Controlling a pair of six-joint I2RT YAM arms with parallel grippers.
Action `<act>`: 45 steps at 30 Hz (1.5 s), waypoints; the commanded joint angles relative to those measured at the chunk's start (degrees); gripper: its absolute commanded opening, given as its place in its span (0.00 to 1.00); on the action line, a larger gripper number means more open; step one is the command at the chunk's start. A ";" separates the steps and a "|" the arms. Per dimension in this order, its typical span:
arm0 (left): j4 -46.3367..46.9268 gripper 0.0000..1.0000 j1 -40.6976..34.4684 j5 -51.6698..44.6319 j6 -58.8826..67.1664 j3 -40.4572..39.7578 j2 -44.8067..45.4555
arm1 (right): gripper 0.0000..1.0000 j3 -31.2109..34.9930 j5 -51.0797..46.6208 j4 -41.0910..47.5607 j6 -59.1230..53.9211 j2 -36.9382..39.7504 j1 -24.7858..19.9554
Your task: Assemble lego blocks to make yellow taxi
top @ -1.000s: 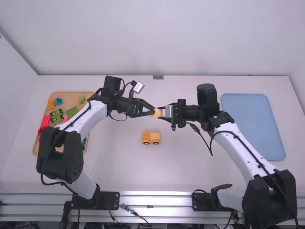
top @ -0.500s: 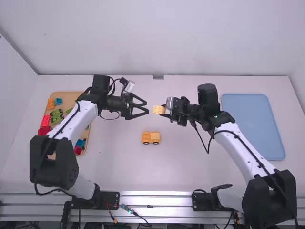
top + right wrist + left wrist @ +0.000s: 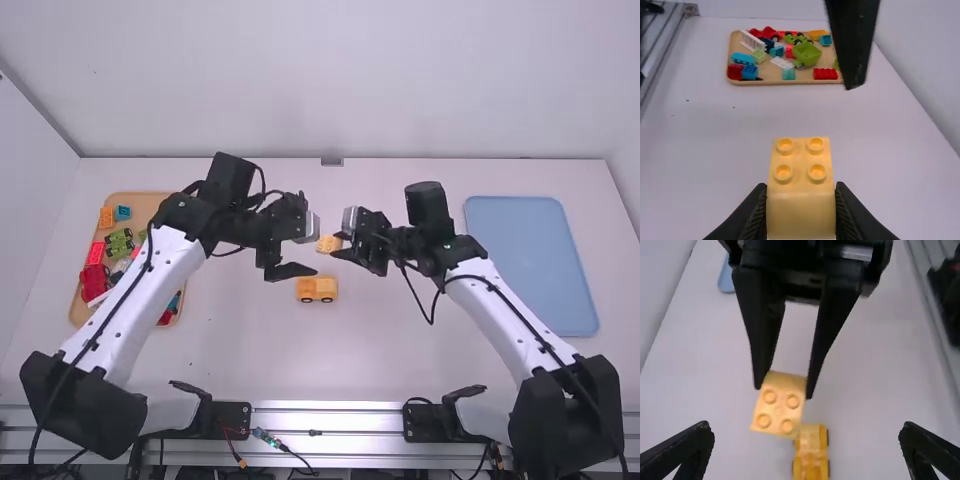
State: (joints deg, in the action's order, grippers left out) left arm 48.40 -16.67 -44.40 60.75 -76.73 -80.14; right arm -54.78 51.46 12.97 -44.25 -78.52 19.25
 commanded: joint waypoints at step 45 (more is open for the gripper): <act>-11.25 0.59 0.81 -5.97 -2.10 10.65 -0.27 | 0.27 -0.76 3.91 2.51 -5.97 1.08 2.10</act>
State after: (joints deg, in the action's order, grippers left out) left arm 36.77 -16.19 -48.88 58.28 -66.37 -80.14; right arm -54.78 54.92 15.59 -50.30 -78.52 21.37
